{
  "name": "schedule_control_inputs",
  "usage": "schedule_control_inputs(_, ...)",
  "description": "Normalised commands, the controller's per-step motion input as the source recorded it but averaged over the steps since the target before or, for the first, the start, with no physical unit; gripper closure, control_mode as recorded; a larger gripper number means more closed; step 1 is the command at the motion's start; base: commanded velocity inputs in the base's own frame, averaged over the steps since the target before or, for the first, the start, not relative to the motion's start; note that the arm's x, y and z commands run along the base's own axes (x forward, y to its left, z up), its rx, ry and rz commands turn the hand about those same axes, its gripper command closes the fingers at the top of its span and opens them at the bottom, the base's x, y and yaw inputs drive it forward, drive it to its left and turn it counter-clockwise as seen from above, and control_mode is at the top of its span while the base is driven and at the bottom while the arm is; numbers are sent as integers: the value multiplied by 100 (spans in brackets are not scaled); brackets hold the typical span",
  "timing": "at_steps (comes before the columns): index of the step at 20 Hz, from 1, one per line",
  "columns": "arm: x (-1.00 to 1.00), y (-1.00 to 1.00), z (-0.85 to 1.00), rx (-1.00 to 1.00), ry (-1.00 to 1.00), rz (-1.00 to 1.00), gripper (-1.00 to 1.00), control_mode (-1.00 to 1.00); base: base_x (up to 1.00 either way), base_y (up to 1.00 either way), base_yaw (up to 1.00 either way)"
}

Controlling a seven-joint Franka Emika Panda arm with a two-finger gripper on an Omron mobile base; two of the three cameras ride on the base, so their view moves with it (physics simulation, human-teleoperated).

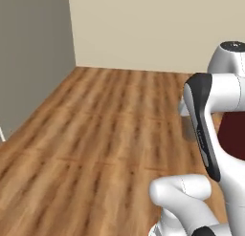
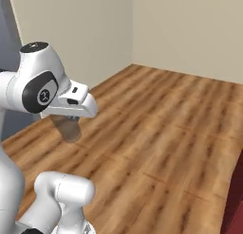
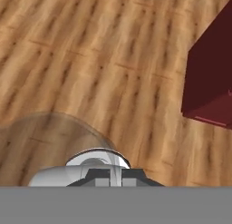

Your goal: There is a bowl on the dining counter. Grab a lemon wedge from the fridge and place it in the bowl. Then get the liquor bottle and glass cup from the cabinet and place them next to the bowl.

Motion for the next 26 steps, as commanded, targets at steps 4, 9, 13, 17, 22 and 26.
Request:
schedule_control_inputs(4, 0, 0, 0, 0, 0, 0, 100, 100, 100, 16, -31)
schedule_control_inputs(9, 0, 0, 0, 0, 0, 0, 100, 100, 100, 15, -31)
schedule_control_inputs(13, 0, 0, 0, 0, 0, 0, 100, 100, 100, 14, -31)
schedule_control_inputs(17, 0, 0, 0, 0, 0, 0, 100, 100, 100, 13, -31)
schedule_control_inputs(22, 0, 0, 0, 0, 0, 0, 100, 100, 100, 13, -31)
schedule_control_inputs(26, 0, 0, 0, 0, 0, 0, 100, 100, 100, 15, -32)
